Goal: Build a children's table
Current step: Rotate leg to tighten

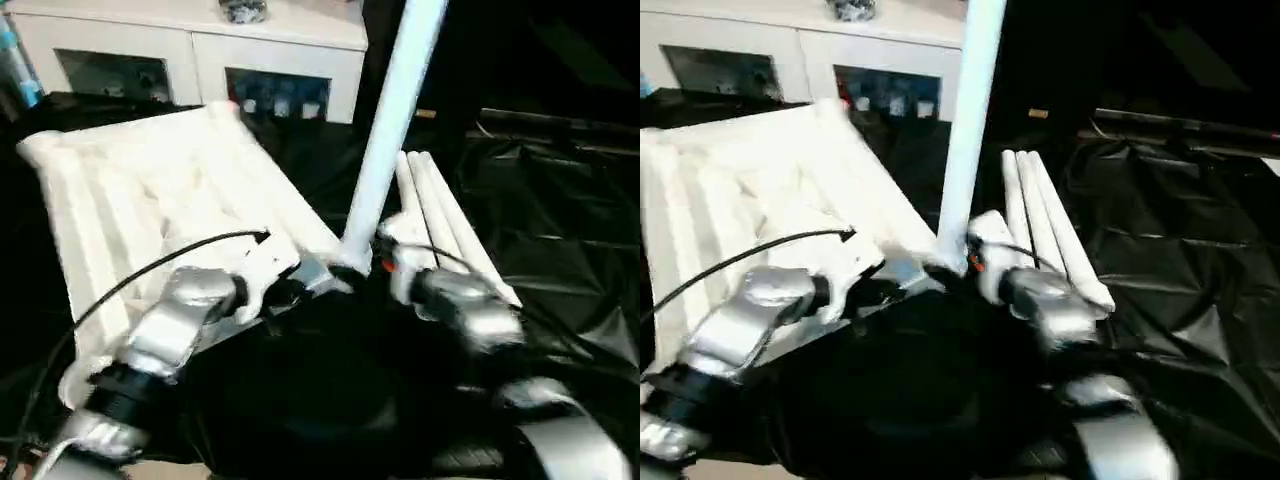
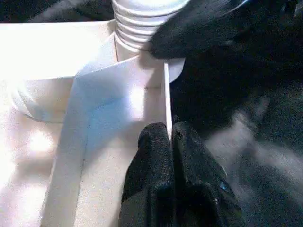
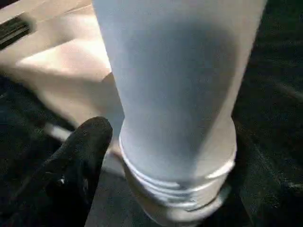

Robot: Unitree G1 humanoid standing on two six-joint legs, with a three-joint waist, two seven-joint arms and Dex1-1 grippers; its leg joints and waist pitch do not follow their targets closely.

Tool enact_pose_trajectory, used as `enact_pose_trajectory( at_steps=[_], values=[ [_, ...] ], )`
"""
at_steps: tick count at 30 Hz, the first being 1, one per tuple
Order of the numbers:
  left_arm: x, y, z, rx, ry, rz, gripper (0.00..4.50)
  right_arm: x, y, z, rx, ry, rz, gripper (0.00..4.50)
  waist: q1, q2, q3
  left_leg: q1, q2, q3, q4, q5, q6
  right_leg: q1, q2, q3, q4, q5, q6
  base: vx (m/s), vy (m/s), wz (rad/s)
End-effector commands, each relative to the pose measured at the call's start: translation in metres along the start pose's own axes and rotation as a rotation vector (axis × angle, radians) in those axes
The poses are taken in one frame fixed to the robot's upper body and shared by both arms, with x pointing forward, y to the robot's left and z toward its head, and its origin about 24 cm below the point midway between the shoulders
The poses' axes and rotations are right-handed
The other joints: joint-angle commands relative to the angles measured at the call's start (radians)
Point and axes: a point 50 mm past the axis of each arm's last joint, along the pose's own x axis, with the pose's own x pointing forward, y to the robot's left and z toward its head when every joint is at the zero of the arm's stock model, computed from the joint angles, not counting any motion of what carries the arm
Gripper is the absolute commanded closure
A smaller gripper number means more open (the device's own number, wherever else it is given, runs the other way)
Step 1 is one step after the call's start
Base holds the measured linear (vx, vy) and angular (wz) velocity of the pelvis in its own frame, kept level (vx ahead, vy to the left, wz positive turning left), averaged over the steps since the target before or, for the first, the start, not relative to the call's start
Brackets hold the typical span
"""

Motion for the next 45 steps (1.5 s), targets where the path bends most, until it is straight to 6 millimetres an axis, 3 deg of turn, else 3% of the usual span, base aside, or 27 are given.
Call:
enact_pose_trajectory(
  at_steps=[1,2,5,6,19,23,24,26,27,28,32,36,38,40,45],
  values=[
    [0.007,-0.015,0.019,0.079,-0.116,-0.130,4.50,0.003,0.014,0.004,-0.028,0.022,0.168,0.57,0.001,0.001,-0.058,0.022,0.048,-0.012,-0.056,-0.130,0.064,0.047,-0.080,0.046,-0.067,-0.040,-0.209,0.000,0.000,0.00],
    [0.006,-0.015,0.018,0.079,-0.113,-0.138,4.50,0.000,0.014,0.004,-0.030,0.029,0.190,0.57,0.002,0.006,-0.057,0.023,0.049,-0.012,-0.057,-0.142,0.061,0.045,-0.081,0.046,-0.069,-0.057,-0.212,0.000,0.000,0.00],
    [0.003,-0.015,0.016,0.083,-0.102,-0.163,4.50,-0.007,0.016,0.006,-0.035,0.046,0.245,0.71,0.004,0.004,-0.055,0.026,0.050,-0.012,-0.059,-0.176,0.042,0.043,-0.083,0.047,-0.074,-0.109,-0.210,0.000,0.000,0.00],
    [0.000,-0.015,0.013,0.089,-0.087,-0.189,4.50,-0.012,0.017,0.006,-0.042,0.068,0.288,0.82,0.005,0.009,-0.055,0.027,0.051,-0.012,-0.059,-0.183,0.039,0.042,-0.083,0.047,-0.074,-0.114,-0.210,0.000,0.000,0.00],
    [-0.006,-0.011,0.005,0.108,-0.054,-0.201,4.50,-0.010,0.029,0.000,-0.041,0.123,0.350,1.66,0.011,0.002,-0.058,0.024,0.049,-0.012,-0.057,-0.156,0.030,0.045,-0.082,0.046,-0.068,-0.082,-0.209,0.000,0.000,0.00],
    [-0.002,-0.005,0.008,0.066,-0.075,-0.107,4.50,0.005,0.025,-0.006,-0.009,0.100,0.188,1.71,0.008,0.002,-0.055,0.026,0.049,-0.012,-0.060,-0.177,0.015,0.040,-0.084,0.046,-0.072,-0.122,-0.207,0.000,0.000,0.00],
    [0.000,-0.002,0.010,0.046,-0.080,-0.064,4.50,0.012,0.020,-0.008,0.008,0.092,0.090,1.71,0.003,0.001,-0.053,0.023,0.048,-0.014,-0.063,-0.197,0.002,0.042,-0.086,0.045,-0.075,-0.168,-0.199,0.000,0.000,0.00],
    [0.003,0.001,0.013,0.023,-0.083,-0.014,4.50,0.019,0.014,-0.009,0.033,0.083,-0.030,1.72,-0.009,0.008,-0.049,0.030,0.049,-0.017,-0.067,-0.259,-0.029,0.035,-0.089,0.047,-0.086,-0.281,-0.181,0.000,0.000,0.00],
    [0.004,0.002,0.014,0.017,-0.083,-0.004,4.50,0.020,0.013,-0.009,0.041,0.080,-0.051,1.72,-0.014,0.005,-0.047,0.028,0.048,-0.020,-0.069,-0.281,-0.037,0.036,-0.090,0.046,-0.091,-0.330,-0.167,0.000,0.000,0.00],
    [0.009,0.005,0.019,-0.016,-0.086,0.062,4.50,0.029,0.008,-0.009,0.119,0.062,-0.175,1.72,-0.014,0.006,-0.049,0.030,0.049,-0.020,-0.069,-0.283,-0.043,0.035,-0.091,0.047,-0.090,-0.339,-0.162,0.000,0.000,0.00],
    [0.022,0.003,0.031,-0.074,-0.094,0.161,4.50,0.051,0.013,-0.007,0.267,0.037,-0.305,1.72,-0.017,0.011,-0.052,0.035,0.049,-0.021,-0.068,-0.298,-0.054,0.030,-0.087,0.047,-0.092,-0.328,-0.158,0.000,0.000,0.00],
    [0.030,-0.003,0.040,-0.089,-0.107,0.178,4.50,0.065,0.021,-0.005,0.298,0.047,-0.329,1.72,-0.015,0.010,-0.056,0.029,0.046,-0.016,-0.065,-0.249,-0.034,0.034,-0.084,0.048,-0.083,-0.213,-0.164,0.000,0.000,0.00],
    [0.034,-0.010,0.044,-0.083,-0.125,0.158,4.50,0.069,0.025,-0.004,0.275,0.043,-0.312,1.03,-0.013,0.010,-0.058,0.026,0.046,-0.015,-0.064,-0.222,-0.024,0.038,-0.083,0.048,-0.078,-0.164,-0.168,0.000,0.000,0.00],
    [0.035,-0.013,0.045,-0.077,-0.130,0.146,4.50,0.071,0.027,-0.002,0.281,0.030,-0.292,0.93,-0.014,0.010,-0.059,0.025,0.045,-0.014,-0.063,-0.207,-0.016,0.039,-0.080,0.047,-0.074,-0.130,-0.176,0.000,0.000,0.00],
    [0.031,-0.012,0.041,-0.058,-0.123,0.141,4.50,0.067,0.021,0.001,0.229,0.036,-0.291,0.58,-0.014,0.011,-0.056,0.027,0.046,-0.012,-0.064,-0.227,-0.012,0.037,-0.080,0.048,-0.079,-0.154,-0.180,0.000,0.000,0.00]
  ],
)
